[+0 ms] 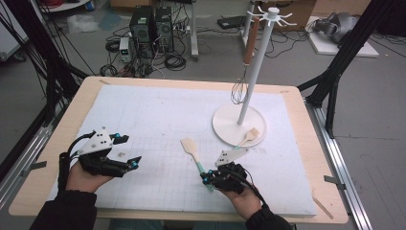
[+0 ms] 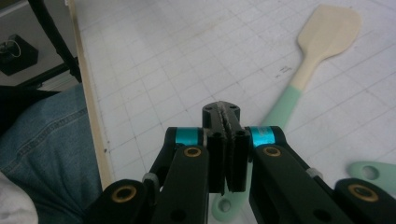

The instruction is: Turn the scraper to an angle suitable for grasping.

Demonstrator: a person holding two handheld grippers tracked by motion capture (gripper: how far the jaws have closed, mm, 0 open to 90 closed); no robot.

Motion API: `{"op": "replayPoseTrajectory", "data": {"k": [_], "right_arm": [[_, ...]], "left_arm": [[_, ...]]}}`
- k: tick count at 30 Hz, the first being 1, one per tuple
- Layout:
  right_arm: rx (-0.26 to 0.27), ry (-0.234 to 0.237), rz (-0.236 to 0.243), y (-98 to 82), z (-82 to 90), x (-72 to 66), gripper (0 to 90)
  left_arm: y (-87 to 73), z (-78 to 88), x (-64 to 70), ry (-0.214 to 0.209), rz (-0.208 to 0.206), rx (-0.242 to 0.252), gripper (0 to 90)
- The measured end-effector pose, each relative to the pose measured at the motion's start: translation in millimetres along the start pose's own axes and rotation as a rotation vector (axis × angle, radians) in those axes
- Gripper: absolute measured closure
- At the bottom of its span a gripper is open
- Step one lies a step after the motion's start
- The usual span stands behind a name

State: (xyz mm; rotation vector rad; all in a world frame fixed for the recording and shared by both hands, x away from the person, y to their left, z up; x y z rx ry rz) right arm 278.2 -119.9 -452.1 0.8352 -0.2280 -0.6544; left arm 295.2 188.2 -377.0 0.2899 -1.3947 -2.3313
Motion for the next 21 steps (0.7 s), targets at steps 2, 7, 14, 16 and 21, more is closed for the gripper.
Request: {"op": "replayPoseTrajectory", "data": {"k": [2,7,14,16,21], "right_arm": [[-0.009,0.001,0.005,-1.9,-3.5,-1.3,89.1],[-0.044,-0.003,0.018,-7.7,-12.0,-4.4,89.1],[-0.082,-0.021,0.022,-13.1,-16.1,-2.9,89.1],[-0.088,-0.023,0.028,-14.7,-17.6,-3.5,89.1],[-0.097,-0.042,0.048,-16.0,-18.2,-5.1,89.1]], "left_arm": [[-0.1,0.1,-0.3,0.002,-0.001,-0.002,19.6],[-0.6,0.1,-0.7,0.003,0.002,0.001,19.6],[-0.4,0.5,-0.5,0.003,0.002,-0.002,19.6],[-0.5,0.2,-0.6,0.002,0.001,0.0,19.7],[-0.3,0.6,-0.5,0.003,0.002,-0.001,19.6]]}}
Point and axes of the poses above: each handheld gripper's, and its own axes: z roughly backward along the jaws, y roughly out of its top, x roughly to its right, the point moved 5 cm from there along -z, roughly forward along the jaws, and after that the axes turned 13 degrees about -y, right-handed, at the moved point
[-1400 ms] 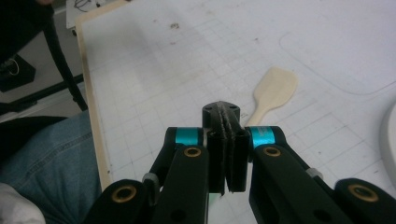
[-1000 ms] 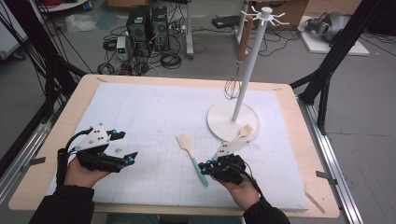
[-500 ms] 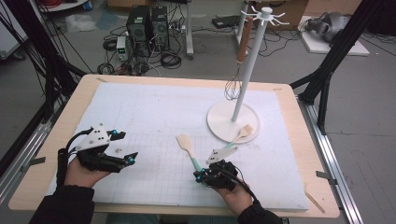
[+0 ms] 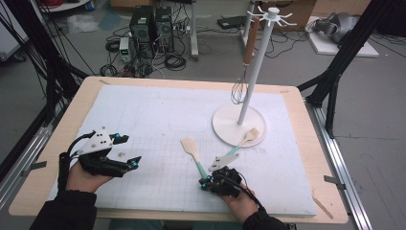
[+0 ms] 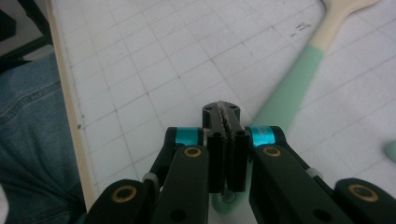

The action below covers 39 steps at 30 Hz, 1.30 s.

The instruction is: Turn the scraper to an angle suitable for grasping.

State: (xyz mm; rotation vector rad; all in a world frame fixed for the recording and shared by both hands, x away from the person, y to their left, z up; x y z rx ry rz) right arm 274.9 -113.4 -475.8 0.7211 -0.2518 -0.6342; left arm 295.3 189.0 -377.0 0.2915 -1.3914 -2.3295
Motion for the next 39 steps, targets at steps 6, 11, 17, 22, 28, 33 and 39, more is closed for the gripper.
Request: {"op": "replayPoseTrajectory", "data": {"k": [6,11,17,22,28,33,39], "right_arm": [[-0.014,-0.038,-0.01,-1.8,2.0,2.6,89.1],[-0.015,-0.055,-0.011,-2.9,3.4,6.8,89.1],[-0.021,-0.076,-0.031,-5.1,5.8,14.0,89.1],[-0.021,-0.088,-0.032,-5.9,6.5,18.2,89.1],[-0.026,-0.1,-0.043,-7.6,8.2,23.6,89.1],[0.002,-0.075,-0.066,-4.3,9.9,22.6,84.3],[0.022,-0.08,-0.054,13.0,8.2,25.5,79.6]], "left_arm": [[-0.1,-0.1,0.0,-0.001,0.0,0.001,19.7],[0.1,0.6,0.0,-0.002,-0.002,0.001,19.6],[0.1,0.4,-0.1,-0.003,-0.002,0.001,19.7],[-0.2,0.2,-0.2,-0.003,0.003,0.004,19.6],[-0.2,0.0,-0.1,-0.003,0.002,0.004,19.7],[-0.1,-0.2,-0.4,-0.004,0.004,0.007,19.6],[-0.2,-0.8,-0.1,-0.007,-0.001,0.001,19.6]]}}
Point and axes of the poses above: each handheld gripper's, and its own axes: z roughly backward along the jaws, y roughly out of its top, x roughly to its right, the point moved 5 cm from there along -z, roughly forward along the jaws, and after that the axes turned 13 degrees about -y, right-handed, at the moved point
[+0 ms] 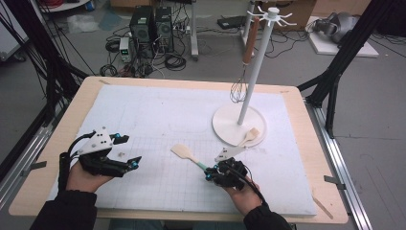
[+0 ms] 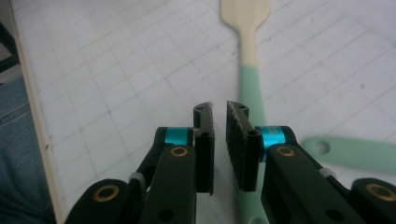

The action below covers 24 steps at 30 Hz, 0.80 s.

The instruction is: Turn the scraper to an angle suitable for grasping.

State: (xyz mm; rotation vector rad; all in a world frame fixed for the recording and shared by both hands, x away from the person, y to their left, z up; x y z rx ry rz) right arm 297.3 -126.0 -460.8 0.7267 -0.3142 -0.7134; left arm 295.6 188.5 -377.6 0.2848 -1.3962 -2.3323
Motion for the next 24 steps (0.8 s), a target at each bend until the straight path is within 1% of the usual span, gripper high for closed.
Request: {"op": "replayPoseTrajectory", "data": {"k": [1,3,6,8,10,15,20,22,24], "right_arm": [[0.001,-0.001,0.004,2.7,-2.0,1.0,78.0],[0.001,0.003,-0.005,7.8,-5.9,2.0,76.3],[-0.003,-0.005,-0.001,14.4,-12.9,2.2,74.3],[0.002,-0.008,-0.001,18.2,-17.9,2.7,73.7],[-0.01,-0.015,0.003,20.7,-23.0,3.2,72.9],[-0.012,-0.024,0.006,27.3,-33.3,5.5,72.4],[-0.034,-0.034,0.006,29.2,-42.5,7.2,72.6],[-0.039,-0.038,0.022,28.7,-45.1,7.2,73.0],[-0.044,-0.046,0.024,28.2,-46.3,6.9,74.0]], "left_arm": [[0.1,0.0,0.1,0.002,-0.002,-0.001,19.6],[0.1,0.0,-0.1,-0.001,-0.002,-0.001,19.7],[-0.1,-0.3,0.0,-0.002,-0.002,0.0,19.6],[-0.2,-0.3,-0.1,0.0,0.0,0.001,19.7],[-0.4,0.0,-0.3,-0.001,0.001,0.0,19.7],[-0.8,-0.4,-0.8,-0.001,0.0,-0.001,19.7],[-0.8,-0.4,-0.6,-0.001,0.001,0.0,19.6],[-0.7,-0.4,-0.6,-0.001,0.0,0.0,19.6],[-0.7,-0.7,-0.5,-0.003,0.001,0.0,19.7]]}}
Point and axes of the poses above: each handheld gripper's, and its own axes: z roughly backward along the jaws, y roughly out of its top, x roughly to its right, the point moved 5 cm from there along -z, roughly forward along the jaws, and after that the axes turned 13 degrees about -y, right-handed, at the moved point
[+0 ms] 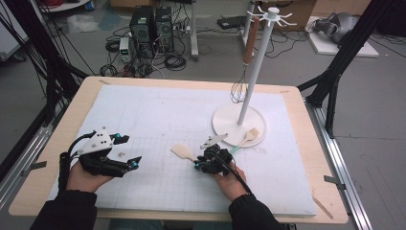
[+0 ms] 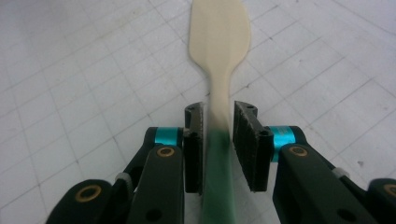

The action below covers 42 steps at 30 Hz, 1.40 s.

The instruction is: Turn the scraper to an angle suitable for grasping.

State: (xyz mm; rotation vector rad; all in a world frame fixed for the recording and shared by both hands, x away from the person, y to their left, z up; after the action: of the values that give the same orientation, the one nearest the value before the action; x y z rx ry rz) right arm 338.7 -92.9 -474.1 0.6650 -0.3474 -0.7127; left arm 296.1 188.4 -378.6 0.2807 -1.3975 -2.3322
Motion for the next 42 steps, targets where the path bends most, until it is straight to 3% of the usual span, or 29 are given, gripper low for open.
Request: {"op": "replayPoseTrajectory", "data": {"k": [7,19,30,34,42], "right_arm": [[-0.001,-0.033,0.035,0.4,-0.4,-2.9,77.4],[-0.006,-0.008,0.039,0.7,1.2,-0.6,80.7],[0.03,0.053,0.045,3.9,14.3,0.7,80.9],[0.046,0.097,0.061,7.3,22.7,-0.2,80.8],[0.056,0.135,0.097,13.0,38.5,-0.7,80.8]], "left_arm": [[-0.2,-0.6,0.3,-0.005,-0.004,-0.005,19.7],[0.5,-3.6,2.8,-0.016,-0.009,-0.012,20.2],[2.6,-9.8,7.0,-0.04,-0.022,-0.026,20.4],[5.1,-13.4,9.6,-0.053,-0.028,-0.03,20.7],[13.1,-19.5,15.0,-0.085,-0.053,-0.047,21.5]]}}
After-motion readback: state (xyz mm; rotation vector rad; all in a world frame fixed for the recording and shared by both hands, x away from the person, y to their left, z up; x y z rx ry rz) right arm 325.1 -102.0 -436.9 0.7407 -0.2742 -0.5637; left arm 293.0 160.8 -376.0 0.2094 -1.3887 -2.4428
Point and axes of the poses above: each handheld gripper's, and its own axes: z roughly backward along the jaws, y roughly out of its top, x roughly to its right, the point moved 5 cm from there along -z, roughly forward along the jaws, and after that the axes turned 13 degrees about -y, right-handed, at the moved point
